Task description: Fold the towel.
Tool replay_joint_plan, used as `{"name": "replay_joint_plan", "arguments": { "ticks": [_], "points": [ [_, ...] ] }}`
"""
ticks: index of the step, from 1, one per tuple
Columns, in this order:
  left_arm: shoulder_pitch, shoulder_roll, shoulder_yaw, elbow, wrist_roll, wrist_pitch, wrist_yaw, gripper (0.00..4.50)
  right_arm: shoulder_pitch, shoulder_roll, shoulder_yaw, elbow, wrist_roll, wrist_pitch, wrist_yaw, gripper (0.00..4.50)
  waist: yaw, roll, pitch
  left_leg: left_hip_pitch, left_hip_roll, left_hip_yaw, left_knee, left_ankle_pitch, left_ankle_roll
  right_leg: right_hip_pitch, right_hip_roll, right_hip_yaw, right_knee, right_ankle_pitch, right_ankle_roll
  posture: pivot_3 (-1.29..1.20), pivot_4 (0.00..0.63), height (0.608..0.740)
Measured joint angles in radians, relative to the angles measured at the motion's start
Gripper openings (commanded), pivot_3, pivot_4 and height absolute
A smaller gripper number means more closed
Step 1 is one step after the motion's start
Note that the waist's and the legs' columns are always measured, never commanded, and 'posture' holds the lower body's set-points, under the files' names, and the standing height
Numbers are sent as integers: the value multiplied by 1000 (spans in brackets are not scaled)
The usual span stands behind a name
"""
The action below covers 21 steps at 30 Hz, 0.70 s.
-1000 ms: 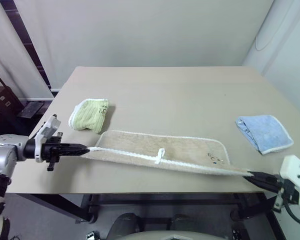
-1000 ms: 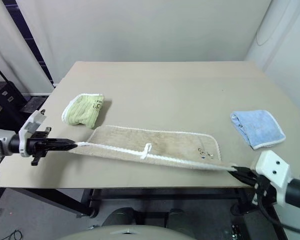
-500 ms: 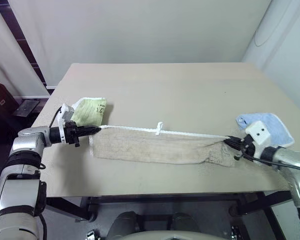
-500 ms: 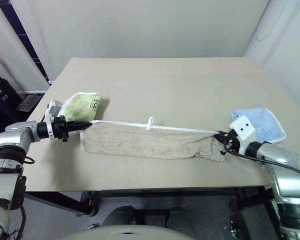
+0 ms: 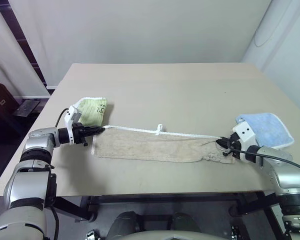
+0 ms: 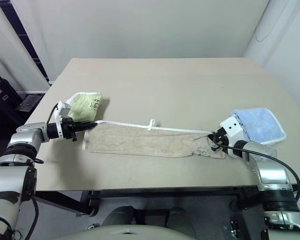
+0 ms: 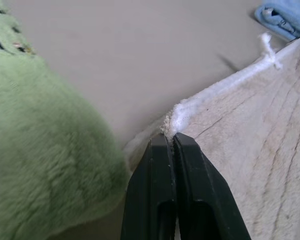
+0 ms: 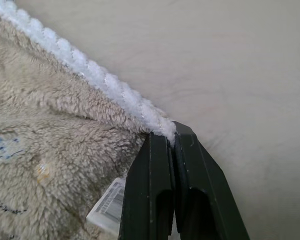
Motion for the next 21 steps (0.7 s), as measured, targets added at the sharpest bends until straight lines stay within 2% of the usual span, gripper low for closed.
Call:
{"name": "replay_joint_plan", "arguments": {
  "ticks": [2, 11, 12, 16, 21],
  "points": [
    [-3, -2, 11, 5, 6, 8, -2, 1010, -11, 7, -3, 4, 11, 10, 0, 927, 0, 0, 0, 0, 0, 0, 0, 0, 0, 0, 0, 0, 0, 0, 0, 0, 0, 720],
    [-13, -18, 56, 23, 10, 17, 51, 4284, -52, 37, -23, 3, 73, 41, -22, 4246, 0, 0, 0, 0, 0, 0, 0, 0, 0, 0, 0, 0, 0, 0, 1, 0, 0, 720],
    [-13, -18, 64, 23, 9, 10, 58, 4297, -68, 41, -35, 6, 81, 56, -38, 4482, 0, 0, 0, 0, 0, 0, 1, 0, 0, 0, 0, 0, 1, 1, 1, 0, 0, 720],
    [-11, -19, 96, -2, 2, 0, 33, 4297, -109, 44, -158, 8, 150, 137, -110, 4482, 3, -1, 0, 0, 0, 0, 1, 0, 0, 0, 0, -1, 0, 1, 1, 0, 0, 720],
    [18, -17, 111, -105, -37, 71, -67, 4297, -66, 48, -292, -85, 298, 292, -134, 4482, 0, 0, -1, 0, 0, 0, 0, 0, 0, 4, 0, -1, 0, 1, 1, 0, 0, 720]
  ]
}}
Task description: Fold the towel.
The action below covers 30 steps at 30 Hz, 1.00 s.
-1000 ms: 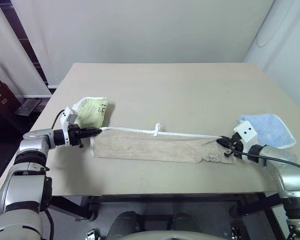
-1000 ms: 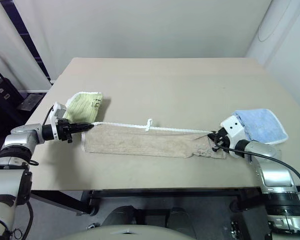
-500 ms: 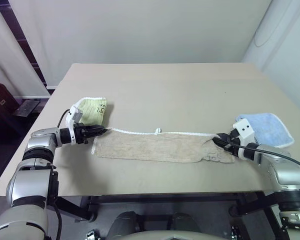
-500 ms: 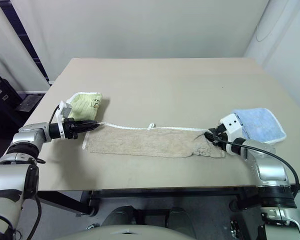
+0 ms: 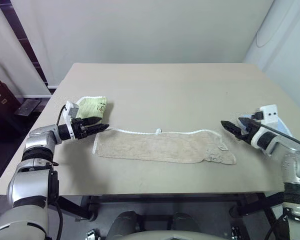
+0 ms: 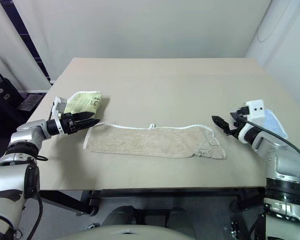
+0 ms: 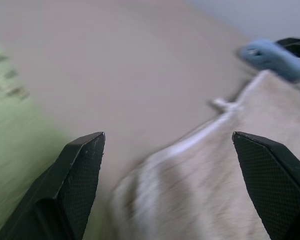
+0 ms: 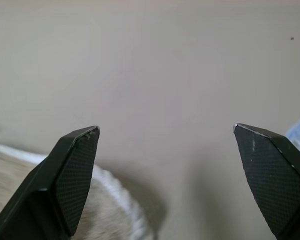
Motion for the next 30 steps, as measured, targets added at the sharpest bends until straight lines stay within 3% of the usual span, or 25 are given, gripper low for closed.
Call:
{"name": "replay_joint_plan", "arguments": {
  "ticks": [4, 8, 12, 17, 22, 30],
  "points": [
    [84, -6, -3, -150, -27, 81, -72, 4297, 71, 17, -127, -113, 284, 304, 0, 4482, -6, 1, 0, 1, 0, 0, -1, 0, 0, 1, 0, 0, 0, 0, 0, 0, 0, 720],
    [165, -18, -16, -302, -51, 133, -92, 4297, 86, 53, -308, -92, 688, 620, -110, 4482, -2, 1, 0, 3, 0, 0, 0, 0, 0, 4, 0, 0, 0, 0, -1, 0, 0, 720],
    [220, -27, -27, -392, -61, 153, -93, 4297, 199, 82, -319, -86, 951, 708, -267, 4482, 4, 1, -1, 3, 0, 0, -1, 0, 0, 5, -1, -1, -1, -1, -3, 0, 0, 720],
    [227, -43, -60, -439, -64, 156, -85, 4297, 332, 88, -198, -72, 1255, 625, -503, 4482, 0, 2, -1, 3, 0, 1, -1, 0, 1, 6, -1, 0, -2, -1, -2, 0, 0, 720],
    [227, -57, -74, -454, -64, 153, -76, 4297, 400, 63, -68, -55, 1405, 510, -673, 4482, -3, 2, -1, 4, 0, 1, 0, 0, 1, 6, -1, 0, -2, -1, -2, 0, 0, 720],
    [244, -68, -111, -472, -62, 145, -69, 4297, 321, 67, -28, 62, 1367, 331, -784, 4482, 0, 2, -2, 4, 0, 1, 2, 0, 5, 6, -2, 0, -6, 2, 0, 0, 0, 720]
  ]
}}
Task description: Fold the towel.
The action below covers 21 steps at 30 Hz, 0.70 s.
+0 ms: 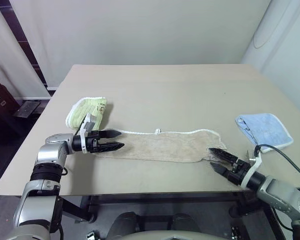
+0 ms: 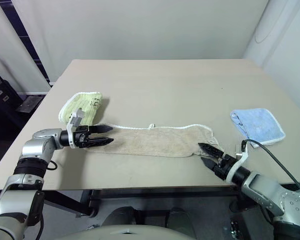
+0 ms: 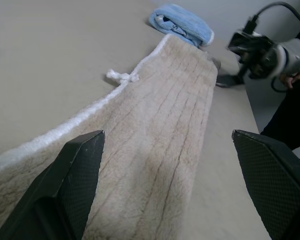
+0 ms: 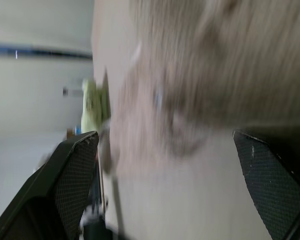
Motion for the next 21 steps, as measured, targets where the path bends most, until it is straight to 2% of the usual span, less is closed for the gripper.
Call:
{"name": "replay_joint_plan", "arguments": {
  "ticks": [6, 11, 18, 19, 21],
  "points": [
    [25, 13, -16, -7, 4, -17, 0, 4297, -37, -4, -51, 53, -61, -77, -11, 4482, 6, 4, -2, -1, 0, 2, -1, -1, 3, 3, 0, 0, -12, 6, -1, 0, 0, 720],
    [32, 13, -20, -7, 4, -27, 9, 4297, -38, -6, -54, 52, -108, -77, -8, 2852, 5, 4, -2, -2, 0, 4, -2, -2, 5, 2, -2, 0, -14, 6, -1, 0, 0, 720],
    [31, 12, -21, -7, 4, -41, 18, 4297, -37, -3, -55, 32, -139, -73, 2, 257, 3, 6, -2, -2, 0, 5, -5, -2, 5, 0, -2, 0, -14, 6, -1, 0, 0, 720],
    [31, 12, -21, -6, 4, -43, 19, 4297, -37, -2, -56, 19, -141, -74, 7, 28, 3, 6, -2, -2, 0, 5, -5, -2, 5, 0, -2, 0, -14, 6, -1, 0, 0, 720],
    [31, 10, -21, -4, 4, -46, 21, 4297, -35, -2, -64, 8, -149, -82, 17, 28, 3, 6, -2, -2, 0, 5, -5, -2, 5, 0, -2, 0, -14, 6, -1, 0, 0, 720]
  ]
}}
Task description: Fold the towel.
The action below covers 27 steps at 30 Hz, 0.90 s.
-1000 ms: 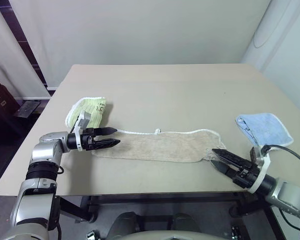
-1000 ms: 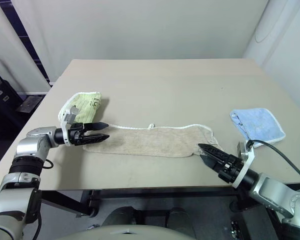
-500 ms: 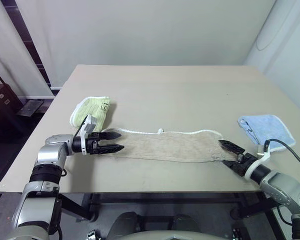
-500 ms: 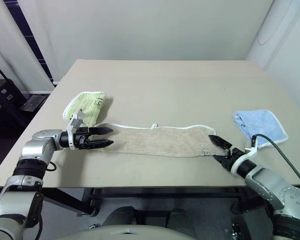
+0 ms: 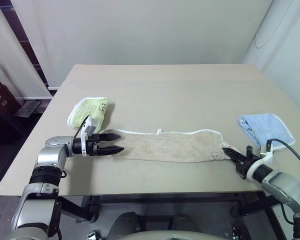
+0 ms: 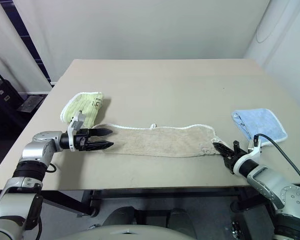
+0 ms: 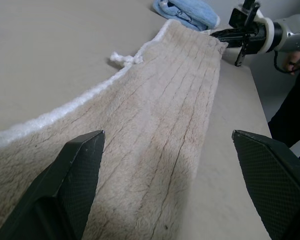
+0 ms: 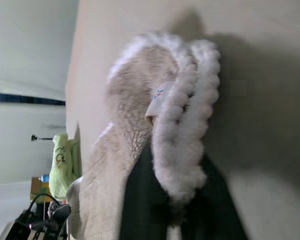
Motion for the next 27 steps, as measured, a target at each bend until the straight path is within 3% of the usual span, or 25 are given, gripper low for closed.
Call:
{"name": "replay_joint_plan", "arguments": {
  "ticks": [6, 13, 21, 27],
  "points": [
    [-2, -11, -1, 19, 3, -14, 10, 4297, 34, -11, -79, -63, -45, -42, 88, 28, 3, 1, 0, 0, 0, 1, 0, 0, 0, 0, -1, 0, 0, 0, 0, 0, 0, 720],
    [-21, -32, -6, 42, 15, -37, 17, 4297, 87, -189, -19, -340, -330, -45, 293, 28, -1, 3, 0, 0, 0, 1, 0, 0, 1, 0, -1, -1, 0, 1, 1, 0, 0, 720],
    [-27, -41, -7, 56, 21, -44, 24, 4297, -28, -218, 196, -598, -450, -32, 404, 28, 3, 3, 0, -1, 1, 1, 1, 0, 1, -2, -2, -2, -1, 1, 2, 0, 0, 720],
    [-37, -43, -8, 65, 30, -48, 25, 4297, -130, -132, 454, -537, -682, -58, 458, 28, 2, 1, -1, -1, 1, 3, 1, -1, 1, -3, -4, -2, -2, 1, 1, 0, 0, 720]
  ]
}}
